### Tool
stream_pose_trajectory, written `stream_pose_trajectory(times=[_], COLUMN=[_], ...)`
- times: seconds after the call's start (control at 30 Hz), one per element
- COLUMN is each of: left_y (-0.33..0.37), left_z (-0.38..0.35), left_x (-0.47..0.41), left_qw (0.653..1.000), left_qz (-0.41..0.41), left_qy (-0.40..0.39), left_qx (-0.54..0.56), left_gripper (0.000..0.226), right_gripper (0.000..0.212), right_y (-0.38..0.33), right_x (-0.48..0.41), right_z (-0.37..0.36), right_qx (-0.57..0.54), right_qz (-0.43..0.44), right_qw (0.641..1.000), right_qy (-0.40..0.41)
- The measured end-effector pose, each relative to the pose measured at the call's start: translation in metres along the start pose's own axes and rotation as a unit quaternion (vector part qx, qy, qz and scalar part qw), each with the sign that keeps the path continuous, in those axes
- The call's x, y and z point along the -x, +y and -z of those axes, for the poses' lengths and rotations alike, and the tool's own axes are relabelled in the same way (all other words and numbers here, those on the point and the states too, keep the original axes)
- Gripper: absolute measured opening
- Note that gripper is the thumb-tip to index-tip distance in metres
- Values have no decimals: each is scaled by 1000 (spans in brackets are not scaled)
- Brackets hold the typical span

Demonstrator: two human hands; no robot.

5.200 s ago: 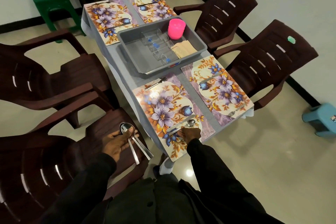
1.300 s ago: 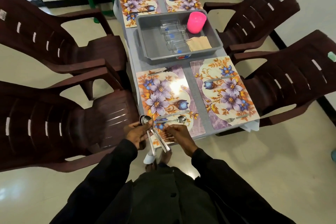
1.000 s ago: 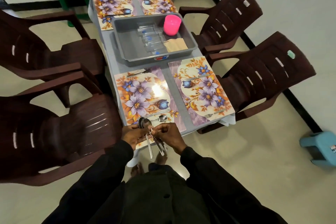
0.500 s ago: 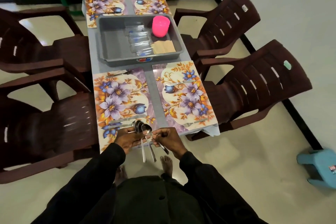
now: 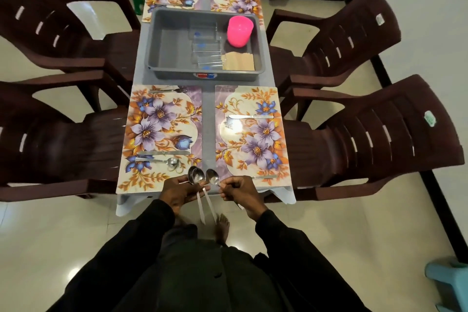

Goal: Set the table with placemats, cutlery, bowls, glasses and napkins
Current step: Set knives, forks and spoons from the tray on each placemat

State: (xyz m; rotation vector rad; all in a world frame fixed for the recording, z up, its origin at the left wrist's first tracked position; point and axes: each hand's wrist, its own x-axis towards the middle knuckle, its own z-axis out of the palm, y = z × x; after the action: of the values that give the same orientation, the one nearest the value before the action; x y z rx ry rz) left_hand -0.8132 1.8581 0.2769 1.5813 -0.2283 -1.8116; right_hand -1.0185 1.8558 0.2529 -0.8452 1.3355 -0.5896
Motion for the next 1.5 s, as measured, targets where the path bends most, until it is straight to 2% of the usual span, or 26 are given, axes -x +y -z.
stream_pose_trajectory(times=[0.17,0.4,0.63,0.83,0.93,1.07,1.23,1.5], left_y=[10,39,67,82,92,99,100,87], left_z=[-2,-3,0,-9,-20,-37,-55,-75], left_x=[-6,-27,-46,-62,-72,-83,-94,-97], left_qw=[1000,998,996,995,993,991,985,978], left_qz=[-7,-25,-37,-42,-49,-58,-72,-75], left_qy=[-6,14,5,18,26,38,60,91], left_qx=[22,51,80,93,101,118,144,170], left_gripper=[37,38,37,35,32,34,33,24], right_gripper=[17,12,7,9,4,20,10,13], right_y=[-5,-24,-40,-66,-79,-98,-112,-142], right_x=[-17,-43,-85,-125,-153,-192,-241,-278], right_z=[24,42,59,94,117,148,176,205], right_qx=[-12,-32,43,70,97,147,201,349], right_qz=[2,7,2,35,30,28,43,57], right_qw=[999,996,985,978,979,978,968,927], right_qy=[45,85,165,192,178,147,142,122])
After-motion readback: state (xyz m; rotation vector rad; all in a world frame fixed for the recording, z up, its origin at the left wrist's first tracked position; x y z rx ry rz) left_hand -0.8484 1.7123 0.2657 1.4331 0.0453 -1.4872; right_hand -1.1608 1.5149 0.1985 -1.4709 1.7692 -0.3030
